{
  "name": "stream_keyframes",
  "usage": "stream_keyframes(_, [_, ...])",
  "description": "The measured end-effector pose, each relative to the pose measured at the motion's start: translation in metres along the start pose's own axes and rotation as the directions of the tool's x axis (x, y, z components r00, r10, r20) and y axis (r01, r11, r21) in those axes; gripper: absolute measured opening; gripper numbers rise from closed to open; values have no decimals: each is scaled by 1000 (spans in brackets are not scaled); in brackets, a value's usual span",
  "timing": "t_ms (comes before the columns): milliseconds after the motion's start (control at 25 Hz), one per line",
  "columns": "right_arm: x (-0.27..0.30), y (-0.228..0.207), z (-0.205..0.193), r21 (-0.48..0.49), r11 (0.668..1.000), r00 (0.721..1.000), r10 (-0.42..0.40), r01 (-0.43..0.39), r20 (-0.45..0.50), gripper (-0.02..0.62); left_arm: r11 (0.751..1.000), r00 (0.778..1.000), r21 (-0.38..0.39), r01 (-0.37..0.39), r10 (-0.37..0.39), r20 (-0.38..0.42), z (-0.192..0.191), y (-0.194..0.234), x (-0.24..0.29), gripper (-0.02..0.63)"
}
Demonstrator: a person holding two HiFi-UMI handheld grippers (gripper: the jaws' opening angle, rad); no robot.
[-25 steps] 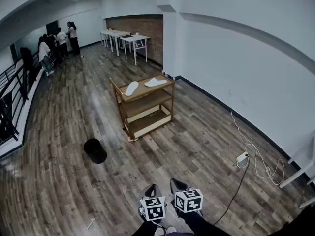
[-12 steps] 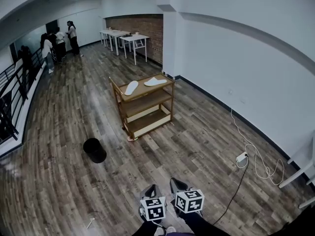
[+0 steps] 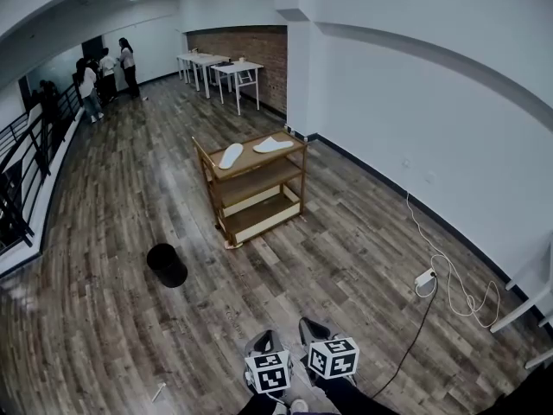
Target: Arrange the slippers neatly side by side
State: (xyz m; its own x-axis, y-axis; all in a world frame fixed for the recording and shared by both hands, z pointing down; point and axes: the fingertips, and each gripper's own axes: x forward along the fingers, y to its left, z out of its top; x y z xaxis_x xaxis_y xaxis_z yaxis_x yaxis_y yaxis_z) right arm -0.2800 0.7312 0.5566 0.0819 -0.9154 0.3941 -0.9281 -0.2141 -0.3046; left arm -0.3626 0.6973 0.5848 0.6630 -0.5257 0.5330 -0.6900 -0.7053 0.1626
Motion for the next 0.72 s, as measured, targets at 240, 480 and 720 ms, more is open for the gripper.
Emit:
stream_keyframes(240, [-10, -10, -2, 7, 1000, 1000, 10, -10, 4, -2, 1000, 1000, -7, -14, 14, 8, -10, -11, -2, -2])
stream_keyframes(480, [-15, -12, -4, -25, 999, 1000, 25, -25, -1, -2, 1000, 1000, -15, -24, 24, -6, -15, -18, -7, -2])
stream_keyframes(720, [3, -23, -1, -10, 1000, 1000, 7, -7, -6, -2, 1000, 1000, -2, -9, 9, -15, -11, -15, 16, -2])
